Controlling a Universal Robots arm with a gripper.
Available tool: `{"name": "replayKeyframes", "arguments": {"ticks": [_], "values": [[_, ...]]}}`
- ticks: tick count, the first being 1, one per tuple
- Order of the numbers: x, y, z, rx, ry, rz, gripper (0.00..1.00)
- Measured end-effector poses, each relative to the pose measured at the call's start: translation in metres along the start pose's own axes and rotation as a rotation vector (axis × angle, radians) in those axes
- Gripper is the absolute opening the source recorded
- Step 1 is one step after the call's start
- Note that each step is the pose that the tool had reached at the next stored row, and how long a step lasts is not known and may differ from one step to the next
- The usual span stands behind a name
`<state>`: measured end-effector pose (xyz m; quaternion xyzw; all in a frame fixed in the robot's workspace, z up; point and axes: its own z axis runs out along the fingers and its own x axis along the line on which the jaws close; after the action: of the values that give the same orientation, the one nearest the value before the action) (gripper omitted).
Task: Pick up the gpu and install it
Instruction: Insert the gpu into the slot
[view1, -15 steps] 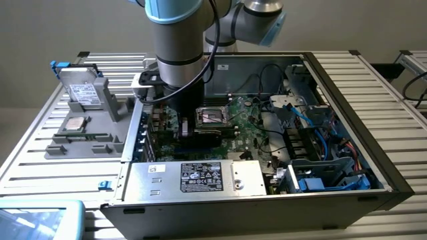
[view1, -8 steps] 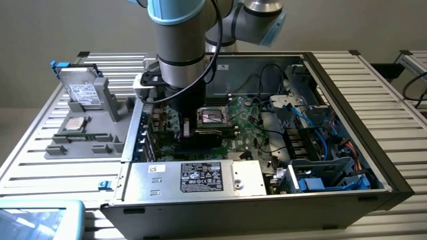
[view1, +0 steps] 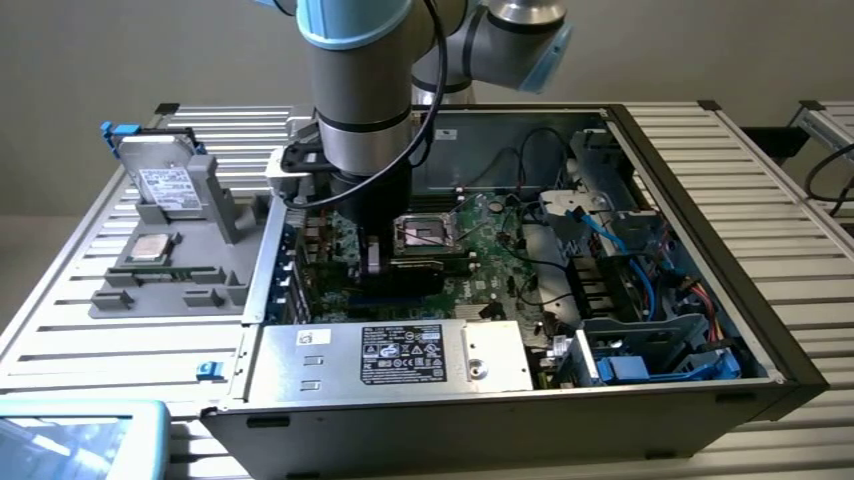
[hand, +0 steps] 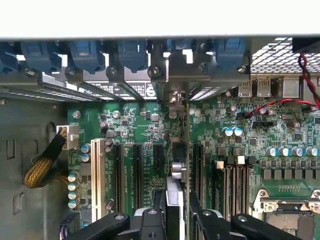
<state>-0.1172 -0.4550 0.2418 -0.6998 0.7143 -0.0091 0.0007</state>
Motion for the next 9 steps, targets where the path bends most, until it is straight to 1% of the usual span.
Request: {"name": "replayKeyframes", "arguments": {"ticks": [9], "values": [[0.0005, -0.0002, 0.0000, -0.0035, -0.0002, -0.001, 0.29]]}}
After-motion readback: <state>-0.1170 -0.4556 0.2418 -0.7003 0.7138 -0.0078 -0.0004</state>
